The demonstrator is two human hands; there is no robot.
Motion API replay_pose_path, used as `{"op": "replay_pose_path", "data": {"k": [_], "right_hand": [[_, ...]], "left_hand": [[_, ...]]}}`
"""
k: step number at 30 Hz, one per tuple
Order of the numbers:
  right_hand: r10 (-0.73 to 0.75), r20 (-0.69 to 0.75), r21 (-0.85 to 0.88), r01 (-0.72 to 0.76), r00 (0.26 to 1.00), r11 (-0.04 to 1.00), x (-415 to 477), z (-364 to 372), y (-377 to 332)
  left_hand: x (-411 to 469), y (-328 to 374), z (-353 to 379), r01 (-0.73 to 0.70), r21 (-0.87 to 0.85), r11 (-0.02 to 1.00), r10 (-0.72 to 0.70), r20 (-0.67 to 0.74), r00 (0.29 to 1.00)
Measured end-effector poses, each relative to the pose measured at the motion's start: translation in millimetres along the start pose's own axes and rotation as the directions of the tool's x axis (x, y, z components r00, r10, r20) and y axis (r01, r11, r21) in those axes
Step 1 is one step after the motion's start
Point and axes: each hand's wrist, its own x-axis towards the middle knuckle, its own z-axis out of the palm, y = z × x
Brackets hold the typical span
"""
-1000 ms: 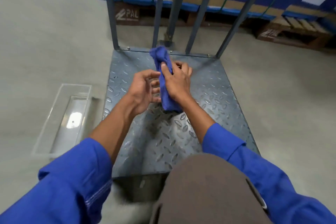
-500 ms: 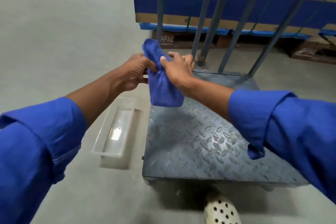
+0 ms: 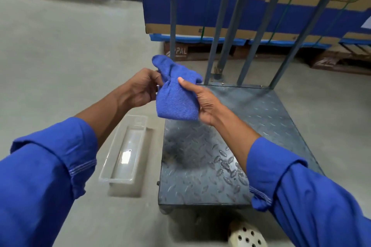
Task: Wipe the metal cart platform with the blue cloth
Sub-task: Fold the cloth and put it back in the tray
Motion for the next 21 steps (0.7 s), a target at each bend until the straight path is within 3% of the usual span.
{"op": "replay_pose_path", "data": {"k": [2,5,8,10,16,21], "right_hand": [[-0.030,-0.003,0.044,0.030,1.000,0.999,3,-6,-2],[-0.076,0.010,0.118,0.074,0.997,0.990,2,-9,-5],[-0.126,0.004,0.113,0.124,0.992,0.986,0,-9,-6],[-0.144,-0.016,0.092,0.145,0.989,0.985,0,-9,-6],[-0.050,-0.139,-0.060,0.042,0.989,0.997,0,-7,-1],[0.019,-0.190,-0.069,-0.032,0.982,0.997,9,13,26]], "left_hand": [[3,2,4,0.003,-0.050,0.999,-0.001,0.041,0.999],[7,1,6,-0.018,0.018,1.000,0.017,0.075,0.997],[8,-4,16,-0.069,0.085,0.994,0.056,0.147,0.988],[12,-7,18,-0.096,0.087,0.992,0.084,0.123,0.989],[10,-14,-9,-0.019,0.201,0.979,-0.003,0.105,0.994],[-9,-34,-52,0.059,0.332,0.942,-0.071,0.024,0.997]]}}
